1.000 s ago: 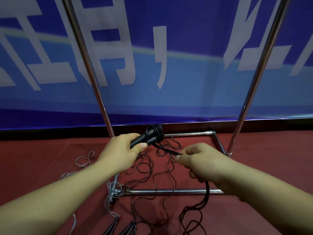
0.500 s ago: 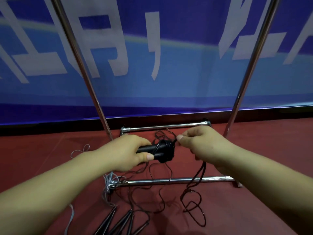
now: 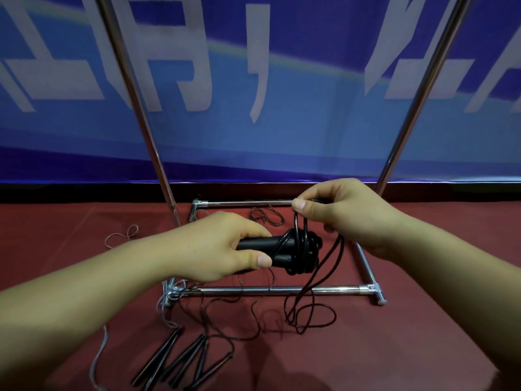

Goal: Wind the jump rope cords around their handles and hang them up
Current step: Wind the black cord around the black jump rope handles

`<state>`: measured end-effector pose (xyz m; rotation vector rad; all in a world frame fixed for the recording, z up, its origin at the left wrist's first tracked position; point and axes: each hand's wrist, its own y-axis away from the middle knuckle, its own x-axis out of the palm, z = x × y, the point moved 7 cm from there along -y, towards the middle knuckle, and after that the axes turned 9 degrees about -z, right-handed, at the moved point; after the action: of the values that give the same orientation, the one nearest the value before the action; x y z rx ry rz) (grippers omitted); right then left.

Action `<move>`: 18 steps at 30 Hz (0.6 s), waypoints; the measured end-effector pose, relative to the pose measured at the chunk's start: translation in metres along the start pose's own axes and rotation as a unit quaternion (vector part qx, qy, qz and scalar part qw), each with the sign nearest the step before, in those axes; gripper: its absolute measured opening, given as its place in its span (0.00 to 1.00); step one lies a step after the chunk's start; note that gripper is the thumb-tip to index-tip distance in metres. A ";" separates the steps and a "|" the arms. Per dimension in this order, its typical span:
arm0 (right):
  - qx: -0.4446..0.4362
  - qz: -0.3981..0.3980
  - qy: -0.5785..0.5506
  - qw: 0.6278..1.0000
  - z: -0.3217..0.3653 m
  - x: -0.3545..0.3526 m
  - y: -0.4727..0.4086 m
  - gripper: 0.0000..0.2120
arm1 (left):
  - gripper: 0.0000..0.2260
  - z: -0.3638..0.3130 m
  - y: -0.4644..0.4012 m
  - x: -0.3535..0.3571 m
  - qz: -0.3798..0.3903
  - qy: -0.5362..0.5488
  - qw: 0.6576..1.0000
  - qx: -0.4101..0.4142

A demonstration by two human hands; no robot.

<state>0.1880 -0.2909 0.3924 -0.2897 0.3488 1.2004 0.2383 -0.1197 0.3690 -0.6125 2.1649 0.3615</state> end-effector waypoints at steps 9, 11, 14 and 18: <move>0.047 -0.050 -0.019 0.997 0.035 -0.018 0.007 0.06 | 0.09 -0.003 -0.004 -0.003 0.000 0.004 1.000 -0.017; 0.055 -0.047 -0.006 0.997 0.042 -0.011 0.012 0.06 | 0.10 -0.007 0.001 -0.005 0.009 -0.004 1.000 -0.007; 0.059 -0.075 0.007 0.995 0.050 -0.009 0.020 0.06 | 0.09 -0.016 0.010 -0.016 0.004 -0.019 0.999 0.026; 0.051 -0.115 -0.001 0.992 0.043 -0.020 0.021 0.08 | 0.08 -0.022 0.016 -0.028 -0.002 0.029 0.998 0.057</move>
<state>0.1667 -0.2839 0.4397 -0.2333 0.3623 0.9530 0.2299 -0.1080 0.4056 -0.5702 2.2227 0.2182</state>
